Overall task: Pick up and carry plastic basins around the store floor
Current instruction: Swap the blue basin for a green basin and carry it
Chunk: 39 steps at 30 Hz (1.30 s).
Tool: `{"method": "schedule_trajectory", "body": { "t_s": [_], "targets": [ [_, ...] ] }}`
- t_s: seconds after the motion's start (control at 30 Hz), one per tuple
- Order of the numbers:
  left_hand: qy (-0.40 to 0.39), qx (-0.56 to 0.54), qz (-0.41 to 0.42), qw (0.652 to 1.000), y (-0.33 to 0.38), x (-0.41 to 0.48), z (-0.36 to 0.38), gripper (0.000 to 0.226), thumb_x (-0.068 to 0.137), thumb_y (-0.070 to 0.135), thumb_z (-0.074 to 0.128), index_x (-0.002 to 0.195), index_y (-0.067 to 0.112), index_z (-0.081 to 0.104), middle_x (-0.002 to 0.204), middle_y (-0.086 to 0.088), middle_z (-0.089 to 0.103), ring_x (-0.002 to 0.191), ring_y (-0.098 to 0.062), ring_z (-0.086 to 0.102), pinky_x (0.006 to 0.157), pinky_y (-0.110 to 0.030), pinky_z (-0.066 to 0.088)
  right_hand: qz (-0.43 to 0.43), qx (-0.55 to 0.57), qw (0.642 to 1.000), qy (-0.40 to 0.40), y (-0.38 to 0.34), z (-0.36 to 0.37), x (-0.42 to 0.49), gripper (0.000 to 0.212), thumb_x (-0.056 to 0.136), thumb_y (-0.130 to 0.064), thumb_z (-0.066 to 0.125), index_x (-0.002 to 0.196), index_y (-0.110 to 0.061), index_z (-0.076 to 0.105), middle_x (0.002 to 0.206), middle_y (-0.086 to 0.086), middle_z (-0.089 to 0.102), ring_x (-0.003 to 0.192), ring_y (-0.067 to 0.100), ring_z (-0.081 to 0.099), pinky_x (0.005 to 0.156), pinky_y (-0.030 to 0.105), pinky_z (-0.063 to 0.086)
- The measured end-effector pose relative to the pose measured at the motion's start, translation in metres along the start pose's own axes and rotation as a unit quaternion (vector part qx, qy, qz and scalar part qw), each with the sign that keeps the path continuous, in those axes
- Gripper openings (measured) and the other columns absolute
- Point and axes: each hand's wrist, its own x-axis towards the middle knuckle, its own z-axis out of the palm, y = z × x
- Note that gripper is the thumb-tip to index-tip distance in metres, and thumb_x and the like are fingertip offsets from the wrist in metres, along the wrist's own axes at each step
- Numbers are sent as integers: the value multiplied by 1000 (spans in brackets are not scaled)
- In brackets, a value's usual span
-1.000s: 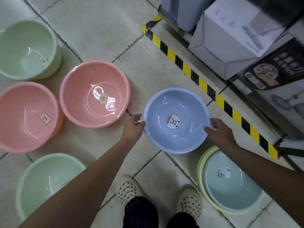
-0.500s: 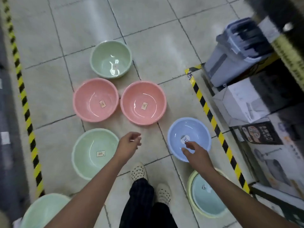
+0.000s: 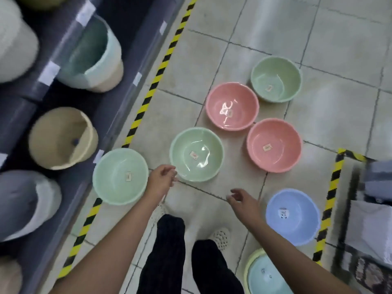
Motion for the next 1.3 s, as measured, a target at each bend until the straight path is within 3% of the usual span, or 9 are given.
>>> {"method": "schedule_trajectory", "body": {
  "t_s": [0.13,0.37,0.57,0.73,0.8,0.9,1.07,1.2,1.3],
  "targets": [
    [61,-61,-52,995,-54,1,-99,11,99,8,54,104,7,64,95,-12,68,74,-20,65,64,-27,53,-25,-67,995,-70,-58,78,-4,35,91,-34,62,123,-20,63,108,-1,67,96,15,61,79,26,44],
    [129,-101,-129,978,-157,14,-236,11,95,10,58,102,6,66,91,-11,70,76,-21,66,68,-32,54,-41,-129,986,-100,-127,218,12,36,91,-33,63,125,-20,62,120,2,67,107,19,62,95,32,47],
    [148,-106,-195,964,-241,41,-321,38,79,42,64,111,22,67,112,-4,70,101,-23,66,92,-45,55,-49,-187,974,-122,-160,328,27,41,94,-30,60,133,-18,55,129,4,61,108,18,57,85,20,34],
    [170,-134,-224,950,-289,81,-332,27,87,37,66,111,25,64,119,-4,67,111,-24,63,98,-46,52,-61,-250,954,-152,-161,392,63,44,95,-34,56,136,-21,52,132,2,61,118,21,57,84,23,35],
    [182,-137,-229,946,-308,106,-326,31,88,36,66,115,23,62,121,-5,66,110,-23,62,94,-39,51,-64,-272,947,-156,-155,413,88,44,95,-35,55,137,-21,50,134,1,60,119,21,57,84,24,36],
    [198,-130,-233,943,-342,155,-310,44,88,38,67,128,21,56,129,-3,60,112,-21,58,86,-32,44,-69,-282,943,-161,-140,447,137,44,96,-33,54,138,-21,49,137,2,57,117,21,56,85,24,37],
    [229,-161,-237,930,-412,251,-285,68,85,39,72,143,20,42,145,-4,47,130,-21,48,95,-30,39,-91,-279,948,-124,-98,512,236,51,92,-30,60,140,-19,46,137,8,56,118,26,57,99,33,45],
    [239,-176,-240,924,-463,318,-277,84,84,29,75,152,13,27,140,1,46,124,-20,51,94,-28,40,-99,-262,956,-83,-72,554,311,68,90,-31,63,148,-15,32,144,13,47,127,30,51,106,35,38],
    [258,-191,-225,920,-498,355,-276,91,76,20,80,150,20,28,140,-4,52,122,-24,56,104,-41,46,-120,-267,953,-79,-57,577,357,76,88,-34,63,151,-19,23,144,12,48,125,34,52,103,37,42]
  ]
}}
